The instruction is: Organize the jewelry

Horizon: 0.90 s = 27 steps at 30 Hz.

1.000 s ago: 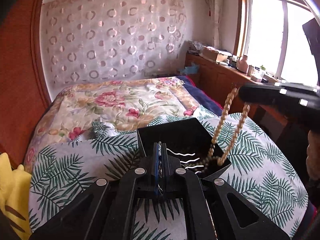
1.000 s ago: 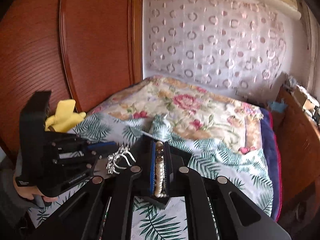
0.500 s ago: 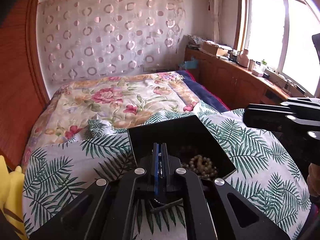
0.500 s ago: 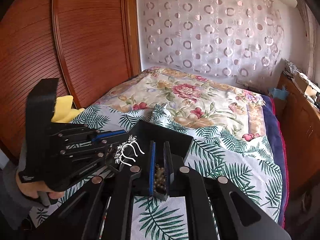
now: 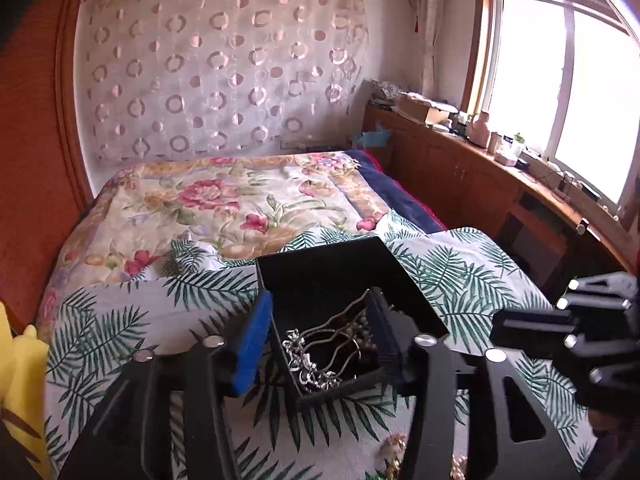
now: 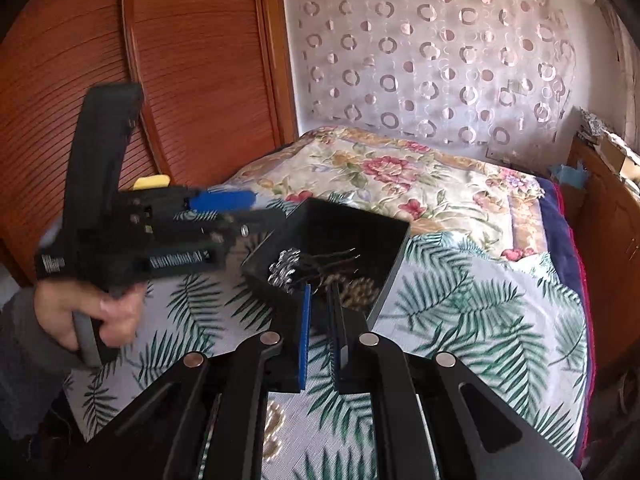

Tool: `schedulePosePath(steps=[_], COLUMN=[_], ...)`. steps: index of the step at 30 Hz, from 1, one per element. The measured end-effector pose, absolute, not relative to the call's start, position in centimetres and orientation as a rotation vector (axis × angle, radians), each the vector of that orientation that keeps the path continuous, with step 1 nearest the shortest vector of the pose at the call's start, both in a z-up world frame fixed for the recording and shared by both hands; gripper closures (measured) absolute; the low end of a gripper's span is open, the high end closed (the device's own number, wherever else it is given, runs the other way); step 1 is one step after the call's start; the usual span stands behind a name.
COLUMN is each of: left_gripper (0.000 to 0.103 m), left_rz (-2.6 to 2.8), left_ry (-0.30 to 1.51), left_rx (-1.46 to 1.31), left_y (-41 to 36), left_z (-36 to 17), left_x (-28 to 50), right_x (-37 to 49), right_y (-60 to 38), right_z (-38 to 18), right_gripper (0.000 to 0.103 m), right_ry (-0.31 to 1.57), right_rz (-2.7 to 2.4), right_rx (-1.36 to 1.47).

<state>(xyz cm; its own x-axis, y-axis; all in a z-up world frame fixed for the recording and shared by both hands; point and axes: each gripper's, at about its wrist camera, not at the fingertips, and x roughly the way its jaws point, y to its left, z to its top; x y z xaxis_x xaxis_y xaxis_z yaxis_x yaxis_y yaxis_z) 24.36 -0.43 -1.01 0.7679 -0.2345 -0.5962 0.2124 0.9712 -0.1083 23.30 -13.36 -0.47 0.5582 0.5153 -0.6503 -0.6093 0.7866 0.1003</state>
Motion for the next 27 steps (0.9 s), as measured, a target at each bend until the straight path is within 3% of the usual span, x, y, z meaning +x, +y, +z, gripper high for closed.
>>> schedulePosePath(steps=[9,27], left_gripper=[0.010,0.008], left_rz=[-0.224,-0.199], left_ry=[0.611,0.708], left_rx=[-0.020,-0.049], left_y=[1.0,3.6], left_z=[-1.1,-6.3], left_x=[19.1,11.4], right_x=[19.7,15.3], right_y=[-13.6,-13.1], right_z=[-3.4,-8.2], right_gripper=[0.093,0.093], right_ry=[0.757,0.849], right_rz=[0.709,0.758], right_rx=[-0.138,-0.197])
